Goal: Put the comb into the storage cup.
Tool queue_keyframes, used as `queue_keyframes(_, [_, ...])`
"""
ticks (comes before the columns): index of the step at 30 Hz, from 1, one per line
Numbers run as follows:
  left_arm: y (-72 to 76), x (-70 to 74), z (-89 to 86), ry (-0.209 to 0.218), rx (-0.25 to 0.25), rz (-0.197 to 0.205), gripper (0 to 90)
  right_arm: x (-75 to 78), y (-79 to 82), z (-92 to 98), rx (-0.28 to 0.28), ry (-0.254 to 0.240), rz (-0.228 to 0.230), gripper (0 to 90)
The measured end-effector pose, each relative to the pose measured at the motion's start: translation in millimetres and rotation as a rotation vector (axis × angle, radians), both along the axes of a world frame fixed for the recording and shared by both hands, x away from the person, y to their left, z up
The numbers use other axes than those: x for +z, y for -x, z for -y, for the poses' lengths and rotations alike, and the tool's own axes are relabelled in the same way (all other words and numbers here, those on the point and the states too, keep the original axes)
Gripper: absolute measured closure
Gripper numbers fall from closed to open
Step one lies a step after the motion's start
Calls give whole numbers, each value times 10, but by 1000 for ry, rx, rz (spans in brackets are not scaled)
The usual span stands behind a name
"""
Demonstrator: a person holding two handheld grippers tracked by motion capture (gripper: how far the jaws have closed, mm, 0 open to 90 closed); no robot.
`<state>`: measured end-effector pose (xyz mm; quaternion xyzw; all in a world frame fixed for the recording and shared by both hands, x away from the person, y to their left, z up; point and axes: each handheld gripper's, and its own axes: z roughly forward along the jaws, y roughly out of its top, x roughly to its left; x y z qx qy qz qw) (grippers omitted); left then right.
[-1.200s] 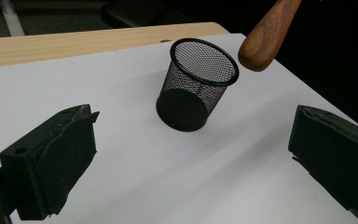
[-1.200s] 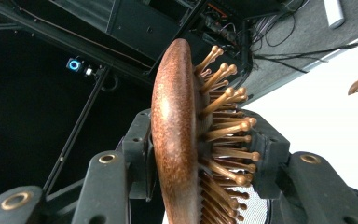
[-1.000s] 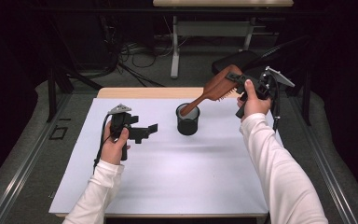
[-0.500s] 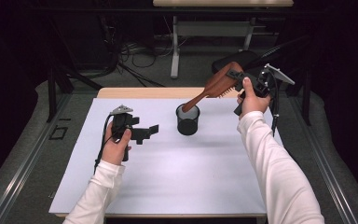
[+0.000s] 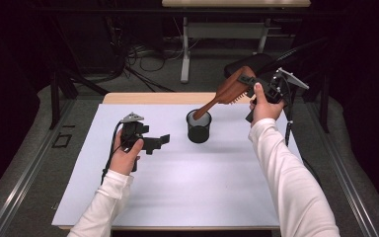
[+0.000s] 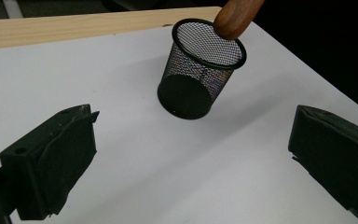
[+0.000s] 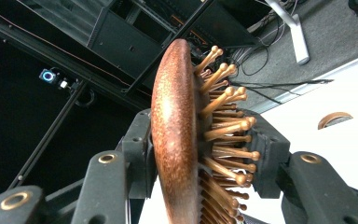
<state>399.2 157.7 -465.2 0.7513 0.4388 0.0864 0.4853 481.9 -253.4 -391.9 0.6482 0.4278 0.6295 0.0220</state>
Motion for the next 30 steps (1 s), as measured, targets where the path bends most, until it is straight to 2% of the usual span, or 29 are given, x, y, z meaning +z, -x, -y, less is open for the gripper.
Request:
queue_keyframes(17, [10,-19,-5,-7,-5,6,6,-75,-52,-117,4,33,4,503])
queue_keyframes(24, [3,-43,-13,-19,21,1,6,-111,-73,-134,0,47,2,503])
queue_keyframes(30, [-11,-56,-18,0,41,-8,6,-160,-85,-150,-1,48,-4,503])
